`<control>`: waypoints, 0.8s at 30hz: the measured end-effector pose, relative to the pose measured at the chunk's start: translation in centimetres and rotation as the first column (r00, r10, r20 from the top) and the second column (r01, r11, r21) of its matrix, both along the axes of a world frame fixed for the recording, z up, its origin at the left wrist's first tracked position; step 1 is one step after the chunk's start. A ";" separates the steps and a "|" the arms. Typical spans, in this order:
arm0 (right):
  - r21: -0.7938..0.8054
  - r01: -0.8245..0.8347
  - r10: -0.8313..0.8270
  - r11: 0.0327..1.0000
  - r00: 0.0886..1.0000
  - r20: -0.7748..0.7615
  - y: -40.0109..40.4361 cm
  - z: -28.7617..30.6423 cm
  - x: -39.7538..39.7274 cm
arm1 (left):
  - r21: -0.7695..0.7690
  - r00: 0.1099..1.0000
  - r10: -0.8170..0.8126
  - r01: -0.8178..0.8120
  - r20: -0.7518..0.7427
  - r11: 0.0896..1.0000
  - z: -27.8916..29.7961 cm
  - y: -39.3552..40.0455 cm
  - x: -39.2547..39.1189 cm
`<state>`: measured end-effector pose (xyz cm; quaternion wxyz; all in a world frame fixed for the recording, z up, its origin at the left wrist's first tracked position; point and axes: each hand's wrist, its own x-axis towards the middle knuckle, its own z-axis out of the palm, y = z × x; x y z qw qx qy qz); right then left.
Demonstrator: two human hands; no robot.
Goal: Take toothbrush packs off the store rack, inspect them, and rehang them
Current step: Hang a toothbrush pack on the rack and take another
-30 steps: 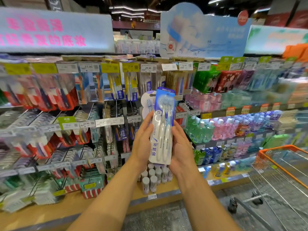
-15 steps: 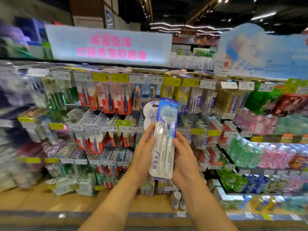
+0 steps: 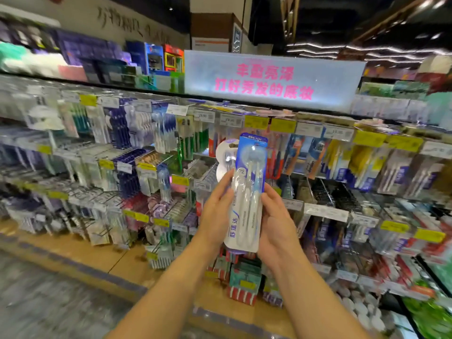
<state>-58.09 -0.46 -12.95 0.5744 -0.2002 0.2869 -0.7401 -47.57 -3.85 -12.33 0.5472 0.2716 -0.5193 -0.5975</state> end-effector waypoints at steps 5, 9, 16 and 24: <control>-0.005 -0.038 0.038 0.999 0.999 -0.009 -2.8 0.2 4.7 | -0.003 0.999 0.030 -0.030 0.013 1.000 0.1 -2.3 4.8; 0.001 -0.043 0.043 0.999 0.999 -0.018 -4.6 0.5 7.7 | -0.040 0.998 0.056 -0.056 0.009 0.998 0.2 -3.9 7.7; 0.016 -0.099 0.100 0.995 0.993 -0.060 -7.2 0.2 11.4 | -0.037 0.994 0.109 -0.110 -0.027 0.993 -0.6 -6.2 11.7; 0.018 -0.223 0.223 0.975 0.969 -0.101 -10.9 0.2 15.1 | -0.029 0.982 0.190 -0.190 -0.026 0.981 -0.8 -8.4 15.9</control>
